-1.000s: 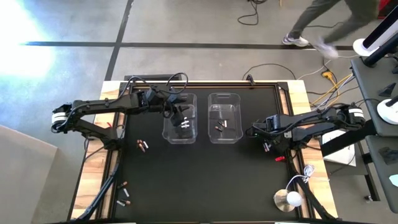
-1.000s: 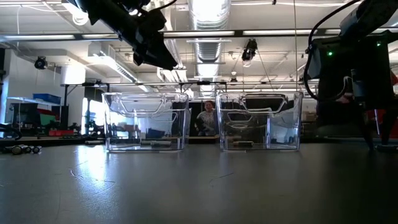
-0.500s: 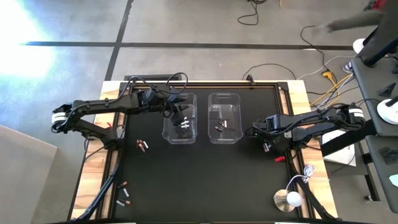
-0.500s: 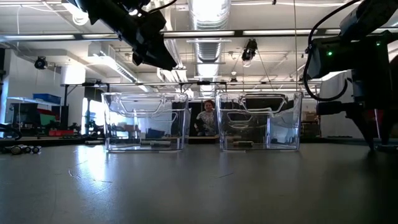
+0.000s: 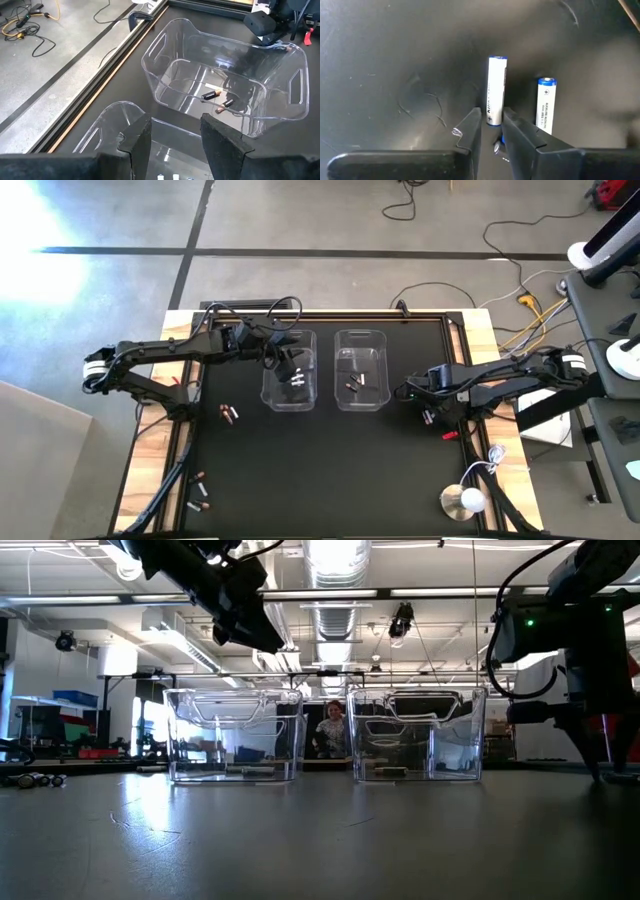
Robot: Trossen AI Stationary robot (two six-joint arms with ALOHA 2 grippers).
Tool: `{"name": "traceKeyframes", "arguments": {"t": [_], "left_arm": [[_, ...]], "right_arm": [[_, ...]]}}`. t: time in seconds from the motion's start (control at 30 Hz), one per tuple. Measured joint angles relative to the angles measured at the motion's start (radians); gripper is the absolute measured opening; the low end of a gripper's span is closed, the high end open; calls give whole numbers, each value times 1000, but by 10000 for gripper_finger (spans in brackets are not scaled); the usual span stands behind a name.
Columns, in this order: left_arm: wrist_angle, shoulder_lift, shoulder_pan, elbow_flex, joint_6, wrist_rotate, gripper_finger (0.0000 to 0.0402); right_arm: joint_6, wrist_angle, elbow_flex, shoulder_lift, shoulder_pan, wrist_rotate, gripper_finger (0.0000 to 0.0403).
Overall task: Sort batteries
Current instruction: Put the white battery into the left transparent bin
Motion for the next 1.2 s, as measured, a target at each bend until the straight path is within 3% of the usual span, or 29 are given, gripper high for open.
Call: {"name": "traceKeyframes", "arguments": {"t": [0.67,1.2], "left_arm": [[13,-6,0,0,-15,0,149],[28,-177,0,0,-5,2,149]], "right_arm": [[-1,-10,-26,-1,0,20,63],[-14,-32,-9,0,11,54,40]]}}
